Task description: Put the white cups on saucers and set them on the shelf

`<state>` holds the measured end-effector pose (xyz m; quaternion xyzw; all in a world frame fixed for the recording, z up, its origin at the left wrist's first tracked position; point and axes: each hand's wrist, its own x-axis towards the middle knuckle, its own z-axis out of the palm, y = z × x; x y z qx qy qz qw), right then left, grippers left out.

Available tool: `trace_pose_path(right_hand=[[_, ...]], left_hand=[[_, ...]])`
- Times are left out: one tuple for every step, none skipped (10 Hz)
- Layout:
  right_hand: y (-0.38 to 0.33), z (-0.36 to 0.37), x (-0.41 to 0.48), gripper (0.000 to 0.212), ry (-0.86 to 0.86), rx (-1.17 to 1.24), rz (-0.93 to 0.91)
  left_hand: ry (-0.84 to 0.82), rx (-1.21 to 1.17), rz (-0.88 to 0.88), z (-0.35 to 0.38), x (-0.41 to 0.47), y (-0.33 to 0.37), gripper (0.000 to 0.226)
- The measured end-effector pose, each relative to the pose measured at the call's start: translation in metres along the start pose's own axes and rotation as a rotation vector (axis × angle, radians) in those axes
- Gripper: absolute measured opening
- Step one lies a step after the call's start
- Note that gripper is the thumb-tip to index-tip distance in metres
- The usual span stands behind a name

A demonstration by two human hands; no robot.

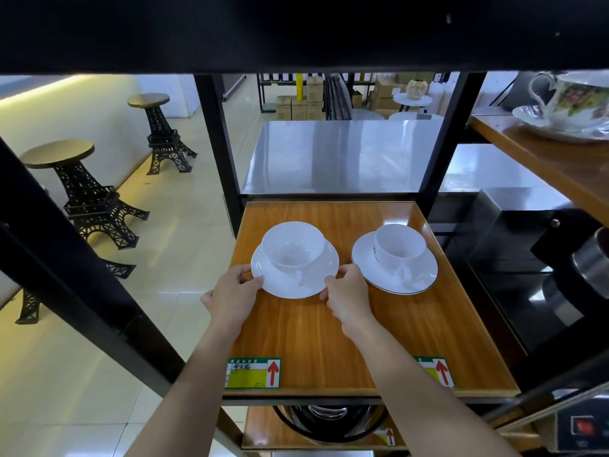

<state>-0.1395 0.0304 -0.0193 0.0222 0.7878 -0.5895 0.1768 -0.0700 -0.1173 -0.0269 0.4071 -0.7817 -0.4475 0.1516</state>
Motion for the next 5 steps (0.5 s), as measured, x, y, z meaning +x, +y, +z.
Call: trace_pose_path(right_hand=[[0.000, 0.000, 0.000, 0.024, -0.009, -0.012, 0.007], [-0.001, -0.001, 0.000, 0.031, -0.024, -0.003, 0.024], [-0.005, -0.005, -0.005, 0.035, -0.038, 0.020, 0.041], [-0.005, -0.011, -0.012, 0.038, -0.021, 0.000, -0.001], [-0.003, -0.022, -0.028, 0.035, 0.006, -0.045, -0.089]], left_hand=[[-0.004, -0.014, -0.014, -0.001, 0.000, 0.001, 0.032], [-0.012, -0.018, -0.014, -0.002, -0.002, 0.002, 0.033], [-0.033, -0.021, -0.021, -0.005, -0.002, 0.003, 0.036], [-0.051, -0.083, -0.036, -0.006, 0.003, -0.004, 0.042], [-0.002, -0.100, 0.000, -0.010, -0.002, -0.002, 0.045]])
